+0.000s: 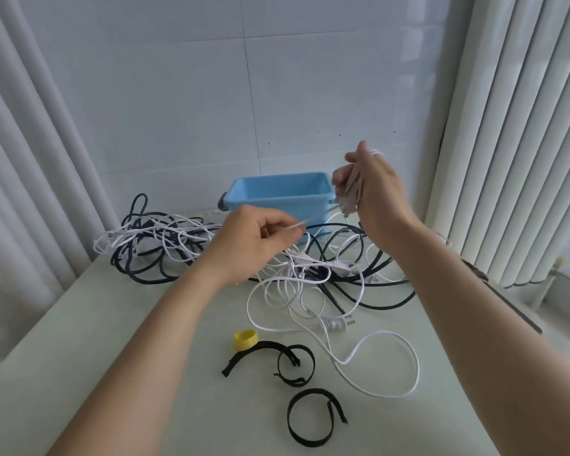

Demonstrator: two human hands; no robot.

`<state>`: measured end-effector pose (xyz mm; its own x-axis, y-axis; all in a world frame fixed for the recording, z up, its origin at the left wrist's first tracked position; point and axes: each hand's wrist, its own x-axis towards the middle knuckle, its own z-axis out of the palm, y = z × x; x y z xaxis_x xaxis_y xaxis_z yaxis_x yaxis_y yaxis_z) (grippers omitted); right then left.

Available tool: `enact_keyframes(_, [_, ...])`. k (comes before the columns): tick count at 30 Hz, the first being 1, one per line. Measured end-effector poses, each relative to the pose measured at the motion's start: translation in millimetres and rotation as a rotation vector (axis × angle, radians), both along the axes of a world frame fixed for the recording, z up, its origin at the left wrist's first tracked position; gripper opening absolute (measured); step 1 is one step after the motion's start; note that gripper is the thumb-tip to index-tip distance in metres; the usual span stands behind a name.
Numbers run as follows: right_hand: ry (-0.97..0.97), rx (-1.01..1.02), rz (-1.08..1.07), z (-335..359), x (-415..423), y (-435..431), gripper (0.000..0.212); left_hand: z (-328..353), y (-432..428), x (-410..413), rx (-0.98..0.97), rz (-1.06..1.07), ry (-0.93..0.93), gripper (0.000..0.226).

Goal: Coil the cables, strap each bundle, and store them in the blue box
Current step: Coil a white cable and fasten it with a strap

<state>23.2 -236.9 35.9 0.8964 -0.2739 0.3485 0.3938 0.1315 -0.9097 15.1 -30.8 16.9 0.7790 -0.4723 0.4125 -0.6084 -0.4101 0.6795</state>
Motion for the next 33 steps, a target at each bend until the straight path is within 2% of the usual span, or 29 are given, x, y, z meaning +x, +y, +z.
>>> enact_keyframes(2, [0.033, -0.301, 0.002, -7.0, -4.1, 6.2, 0.038, 7.2, 4.0, -5.4, 0.094, -0.037, 0.029, 0.013])
enact_keyframes(4, [0.072, -0.504, 0.076, -13.0, -8.3, 11.5, 0.045, 13.7, 6.2, -12.0, 0.136, -0.107, 0.064, 0.015])
enact_keyframes(8, [0.169, -0.649, 0.325, -20.1, -12.0, 13.0, 0.067, 23.4, 11.4, -19.7, -0.079, -0.240, 0.203, 0.030])
enact_keyframes(12, [0.300, -0.562, 0.632, -19.3, -12.1, 12.1, 0.082, 22.6, 20.6, -9.2, -0.302, -0.236, 0.211, 0.033])
enact_keyframes(14, [0.317, -0.504, 0.778, -20.7, -12.4, 11.7, 0.082, 15.9, 24.9, 0.1, -0.375, -0.169, 0.192, 0.027])
enact_keyframes(17, [0.252, -0.420, 0.932, -24.9, -12.5, 12.1, 0.058, 2.9, 26.4, 11.6, -0.445, -0.025, 0.154, 0.017])
enact_keyframes(19, [0.219, -0.359, 0.973, -25.7, -12.9, 12.7, 0.043, -5.1, 25.0, 15.5, -0.472, -0.002, 0.209, 0.019])
enact_keyframes(22, [0.198, -0.198, 1.005, -24.5, -14.3, 15.2, 0.035, -16.2, 21.3, 18.4, -0.402, -0.091, 0.380, 0.034])
enact_keyframes(26, [0.172, -0.047, 0.940, -26.3, -10.3, 17.2, 0.040, -19.6, 14.8, 15.8, -0.394, -0.312, 0.579, 0.051])
enact_keyframes(29, [0.155, -0.041, 0.872, -28.0, -8.1, 17.7, 0.040, -18.3, 7.8, 9.0, -0.329, -0.346, 0.501, 0.040])
enact_keyframes(31, [0.157, -0.068, 0.796, -27.3, -11.0, 19.1, 0.038, -17.7, 5.2, 5.8, -0.324, -0.261, 0.420, 0.031])
enact_keyframes(33, [0.160, -0.099, 0.756, -26.5, -16.6, 20.0, 0.033, -18.2, 7.1, 4.9, -0.328, -0.174, 0.351, 0.033])
